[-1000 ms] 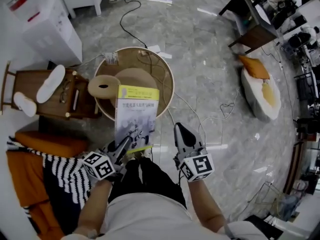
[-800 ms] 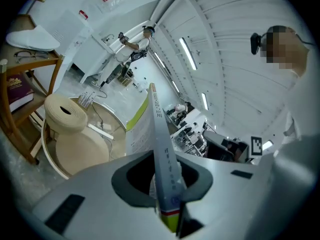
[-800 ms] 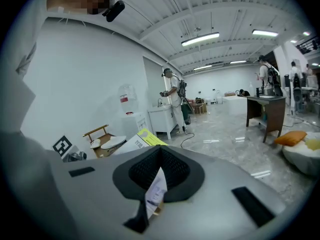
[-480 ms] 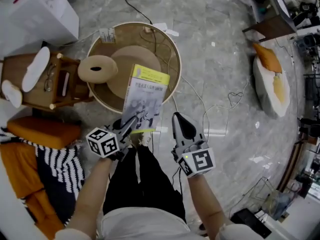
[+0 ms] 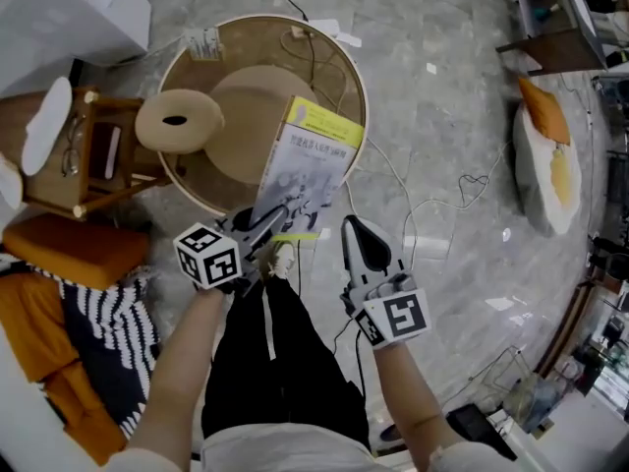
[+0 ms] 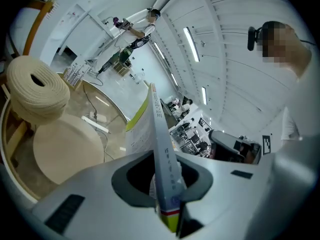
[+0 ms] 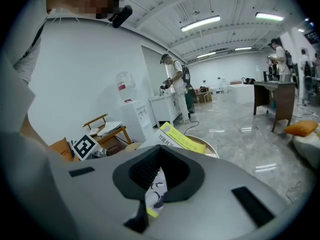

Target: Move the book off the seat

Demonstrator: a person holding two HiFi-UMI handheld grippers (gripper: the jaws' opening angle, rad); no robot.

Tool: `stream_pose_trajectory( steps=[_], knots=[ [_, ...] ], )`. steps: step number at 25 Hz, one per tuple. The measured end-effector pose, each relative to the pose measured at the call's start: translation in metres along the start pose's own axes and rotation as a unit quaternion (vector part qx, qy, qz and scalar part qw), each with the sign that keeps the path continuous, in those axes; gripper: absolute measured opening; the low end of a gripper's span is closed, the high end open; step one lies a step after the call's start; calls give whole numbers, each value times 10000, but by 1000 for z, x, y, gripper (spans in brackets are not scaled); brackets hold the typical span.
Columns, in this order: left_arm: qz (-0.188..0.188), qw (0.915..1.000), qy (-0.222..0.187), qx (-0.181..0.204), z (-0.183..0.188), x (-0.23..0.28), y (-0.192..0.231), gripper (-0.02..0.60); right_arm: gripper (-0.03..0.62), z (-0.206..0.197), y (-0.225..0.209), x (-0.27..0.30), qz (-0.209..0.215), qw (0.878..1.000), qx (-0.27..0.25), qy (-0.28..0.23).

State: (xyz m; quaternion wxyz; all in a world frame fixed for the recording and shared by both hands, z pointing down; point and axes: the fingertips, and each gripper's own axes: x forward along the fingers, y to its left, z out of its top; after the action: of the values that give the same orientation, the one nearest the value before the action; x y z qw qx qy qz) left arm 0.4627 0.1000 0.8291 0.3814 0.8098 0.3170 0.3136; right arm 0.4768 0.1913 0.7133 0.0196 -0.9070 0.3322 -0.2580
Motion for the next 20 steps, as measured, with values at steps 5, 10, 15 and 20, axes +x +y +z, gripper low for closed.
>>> stream_pose_trajectory(
  steps=[5, 10, 15, 20],
  knots=[
    [-155, 9999, -37, -65, 5, 32, 27, 77, 21, -15, -19, 30, 81, 9998, -52, 153],
    [-415, 9982, -160, -390, 6, 59, 52, 78, 21, -28, -30, 50, 143, 9996, -78, 233],
    [345, 9959, 29, -837, -21, 65, 119, 77, 21, -35, -33, 57, 191, 9994, -48, 292],
    [1244, 9877, 150, -933, -35, 45, 171, 78, 21, -41, -37, 61, 208, 9993, -11, 312]
  ],
)
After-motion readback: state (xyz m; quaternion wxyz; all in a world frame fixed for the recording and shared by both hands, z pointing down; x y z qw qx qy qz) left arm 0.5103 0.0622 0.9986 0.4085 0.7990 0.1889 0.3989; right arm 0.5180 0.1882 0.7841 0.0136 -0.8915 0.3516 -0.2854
